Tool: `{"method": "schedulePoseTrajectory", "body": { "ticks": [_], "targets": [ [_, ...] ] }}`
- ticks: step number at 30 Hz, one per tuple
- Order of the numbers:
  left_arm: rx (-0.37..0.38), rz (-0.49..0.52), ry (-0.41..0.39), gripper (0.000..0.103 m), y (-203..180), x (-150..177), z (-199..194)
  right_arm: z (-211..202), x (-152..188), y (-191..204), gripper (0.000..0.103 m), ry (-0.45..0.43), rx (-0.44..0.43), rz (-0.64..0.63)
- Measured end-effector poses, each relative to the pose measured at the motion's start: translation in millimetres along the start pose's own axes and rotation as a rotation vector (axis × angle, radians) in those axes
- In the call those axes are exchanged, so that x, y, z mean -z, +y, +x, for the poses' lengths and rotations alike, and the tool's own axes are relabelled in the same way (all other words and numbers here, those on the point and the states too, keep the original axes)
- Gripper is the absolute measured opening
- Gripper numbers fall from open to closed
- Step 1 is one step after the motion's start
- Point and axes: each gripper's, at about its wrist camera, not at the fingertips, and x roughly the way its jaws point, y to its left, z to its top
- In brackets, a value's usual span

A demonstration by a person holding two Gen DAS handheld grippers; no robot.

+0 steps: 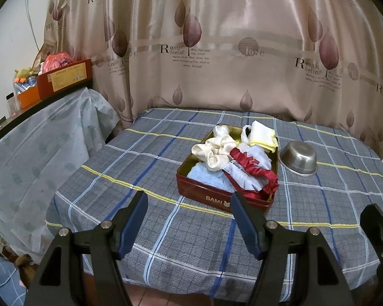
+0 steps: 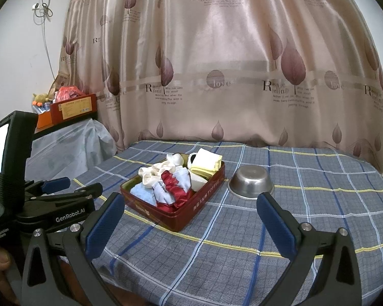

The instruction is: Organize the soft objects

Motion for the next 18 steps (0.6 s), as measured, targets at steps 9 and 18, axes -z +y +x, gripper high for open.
{"method": "schedulePoseTrajectory", "body": {
  "ticks": [9, 18],
  "targets": [
    [-0.008, 0.013, 0.006, 0.069, -2.6, 1.6, 1.2, -0.2, 0.4, -0.9, 0.103, 0.001, -0.002, 0.0],
    [-0.012, 0.015, 0.005, 0.069, -3.4, 1.4, 2.1, 0.0, -0.2, -0.3, 0.103, -0.001, 0.001, -0.001]
  ]
}}
